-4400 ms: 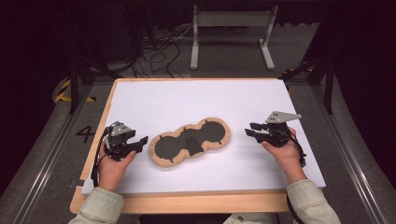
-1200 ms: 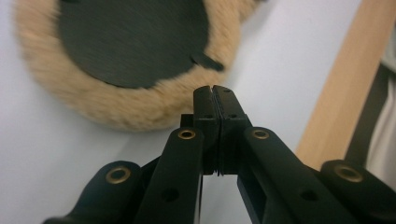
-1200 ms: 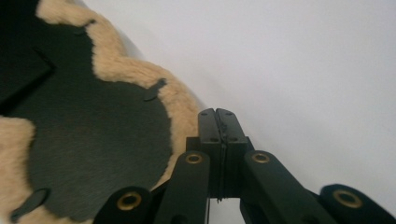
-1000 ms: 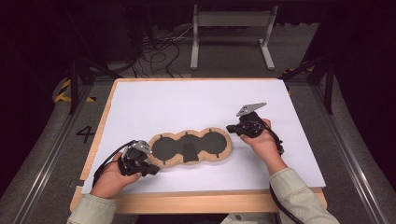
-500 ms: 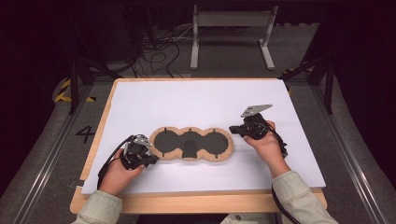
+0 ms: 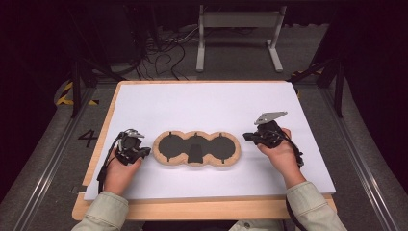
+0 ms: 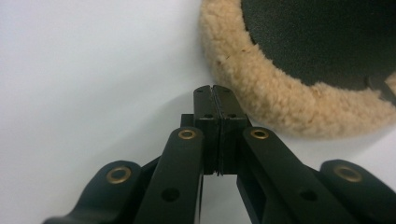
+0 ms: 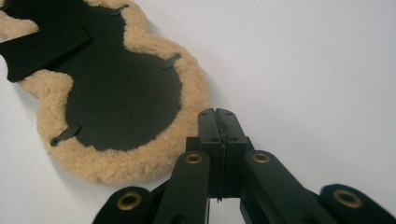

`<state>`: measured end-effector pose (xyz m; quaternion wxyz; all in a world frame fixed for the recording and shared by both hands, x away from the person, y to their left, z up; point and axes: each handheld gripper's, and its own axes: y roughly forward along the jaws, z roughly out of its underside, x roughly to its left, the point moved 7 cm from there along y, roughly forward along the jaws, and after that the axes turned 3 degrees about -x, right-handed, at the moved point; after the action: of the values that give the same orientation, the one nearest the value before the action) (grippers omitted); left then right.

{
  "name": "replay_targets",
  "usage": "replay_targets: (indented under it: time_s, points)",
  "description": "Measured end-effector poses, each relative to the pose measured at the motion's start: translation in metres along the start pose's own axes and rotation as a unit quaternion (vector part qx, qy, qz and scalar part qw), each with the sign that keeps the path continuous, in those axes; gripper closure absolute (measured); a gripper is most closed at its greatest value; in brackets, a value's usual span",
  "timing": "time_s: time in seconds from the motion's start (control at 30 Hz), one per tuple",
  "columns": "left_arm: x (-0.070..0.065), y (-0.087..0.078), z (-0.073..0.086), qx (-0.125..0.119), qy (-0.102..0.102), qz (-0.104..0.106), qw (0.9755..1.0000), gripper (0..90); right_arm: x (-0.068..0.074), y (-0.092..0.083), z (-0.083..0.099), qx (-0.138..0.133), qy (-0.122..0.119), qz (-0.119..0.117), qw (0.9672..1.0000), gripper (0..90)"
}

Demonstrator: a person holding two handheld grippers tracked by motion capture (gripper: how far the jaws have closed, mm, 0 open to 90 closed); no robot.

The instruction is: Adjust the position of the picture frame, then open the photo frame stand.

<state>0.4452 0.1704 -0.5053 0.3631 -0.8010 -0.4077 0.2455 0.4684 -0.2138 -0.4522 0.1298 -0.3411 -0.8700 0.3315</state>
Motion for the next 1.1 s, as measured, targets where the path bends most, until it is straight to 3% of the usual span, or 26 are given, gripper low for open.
replay_targets:
  time_s: [0.1, 0.17, 0.27, 0.37, 0.5, 0.6, 0.73, 0.87, 1.1]
  points:
    - [-0.002, 0.002, -0.002, -0.001, 0.01, -0.007, 0.9999, 89.9, -0.004, -0.007, 0.004, -0.001, 0.005, 0.007, 1.0, 90.0]
    - [-0.006, 0.004, -0.004, -0.006, 0.011, 0.008, 0.9999, 89.9, -0.007, -0.012, 0.007, -0.003, 0.01, 0.011, 0.9999, 90.0]
    - [-0.011, 0.007, -0.007, -0.008, 0.015, 0.014, 0.9998, 89.9, -0.01, -0.015, 0.009, -0.005, 0.016, 0.013, 0.9998, 90.0]
    - [-0.024, 0.014, -0.013, -0.011, 0.024, 0.041, 0.9988, 89.9, -0.012, -0.019, 0.011, -0.006, 0.02, 0.018, 0.9996, 90.0]
    - [-0.037, 0.018, -0.018, -0.009, 0.047, 0.044, 0.9979, 89.9, -0.011, -0.023, 0.011, -0.011, 0.018, 0.019, 0.9996, 90.0]
    - [-0.037, 0.017, -0.017, -0.009, 0.042, 0.057, 0.9975, 89.6, -0.008, -0.025, 0.01, -0.012, 0.014, 0.017, 0.9997, 90.0]
    - [-0.032, 0.011, -0.02, -0.023, 0.036, 0.035, 0.9985, 80.0, 0.0, -0.027, 0.008, -0.014, 0.006, 0.009, 0.9999, 90.0]
    - [-0.032, 0.005, -0.022, -0.034, 0.038, 0.028, 0.9983, 75.2, 0.014, -0.028, 0.006, -0.014, -0.006, -0.005, 0.9999, 90.0]
    - [-0.033, -0.005, -0.026, -0.049, 0.048, 0.033, 0.9971, 66.7, 0.04, -0.023, 0.005, 0.002, -0.032, -0.043, 0.9986, 90.0]
